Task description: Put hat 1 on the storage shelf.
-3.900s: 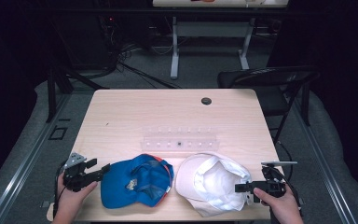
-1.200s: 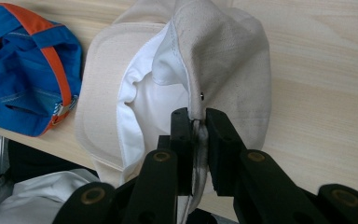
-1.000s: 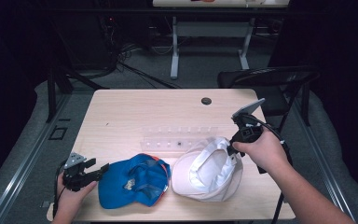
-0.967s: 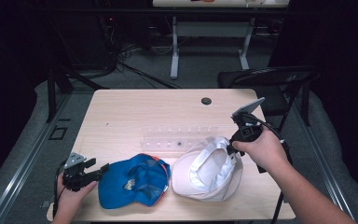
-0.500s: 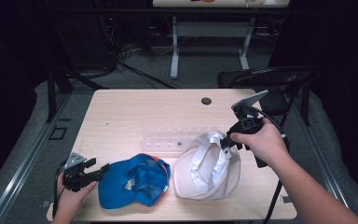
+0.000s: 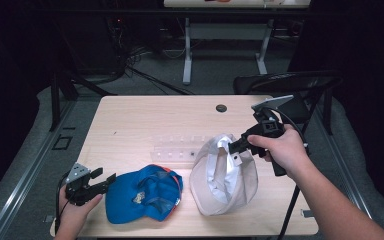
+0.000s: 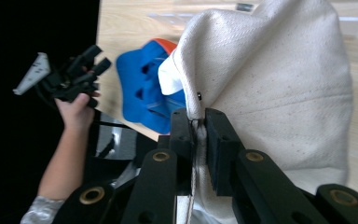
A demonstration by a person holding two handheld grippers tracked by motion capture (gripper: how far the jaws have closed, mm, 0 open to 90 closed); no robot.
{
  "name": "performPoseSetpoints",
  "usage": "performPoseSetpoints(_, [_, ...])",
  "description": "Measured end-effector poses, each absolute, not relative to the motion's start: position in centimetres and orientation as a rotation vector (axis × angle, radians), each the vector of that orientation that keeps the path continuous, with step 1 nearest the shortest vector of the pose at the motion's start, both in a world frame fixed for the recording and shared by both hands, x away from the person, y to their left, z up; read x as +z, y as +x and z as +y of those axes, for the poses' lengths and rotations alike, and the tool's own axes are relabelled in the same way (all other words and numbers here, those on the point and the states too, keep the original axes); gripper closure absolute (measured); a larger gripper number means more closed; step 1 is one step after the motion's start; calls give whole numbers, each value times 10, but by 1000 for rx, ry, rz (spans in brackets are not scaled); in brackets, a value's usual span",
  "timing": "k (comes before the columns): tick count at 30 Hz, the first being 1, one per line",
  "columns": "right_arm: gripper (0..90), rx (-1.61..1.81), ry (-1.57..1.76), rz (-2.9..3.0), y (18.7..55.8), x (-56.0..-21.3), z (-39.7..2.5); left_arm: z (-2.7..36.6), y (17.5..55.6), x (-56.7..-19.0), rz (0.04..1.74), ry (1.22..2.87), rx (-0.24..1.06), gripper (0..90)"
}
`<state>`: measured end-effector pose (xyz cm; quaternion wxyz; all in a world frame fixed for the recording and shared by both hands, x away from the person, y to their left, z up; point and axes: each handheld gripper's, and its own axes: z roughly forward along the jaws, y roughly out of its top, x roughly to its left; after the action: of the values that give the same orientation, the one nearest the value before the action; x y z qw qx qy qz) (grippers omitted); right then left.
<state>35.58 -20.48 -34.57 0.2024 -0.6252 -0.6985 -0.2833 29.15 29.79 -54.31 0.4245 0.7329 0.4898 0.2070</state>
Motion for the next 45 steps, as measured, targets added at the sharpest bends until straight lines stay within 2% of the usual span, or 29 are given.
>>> performPoseSetpoints(20, [824,-896,-1737,-1851,361,-332,-218,289,285,-535,1170,1854,515,435])
performPoseSetpoints(28, [825,-974,-1713,-1786,364,-324,-219,275,280,-523,1092,1869,490,486])
performPoseSetpoints(41, [824,-1107,-1625,-1664,370,-319,-199,257,269,-501,1009,1858,489,497])
performPoseSetpoints(45, [824,-1142,-1594,-1645,371,-316,-189,251,265,-495,985,1857,531,484])
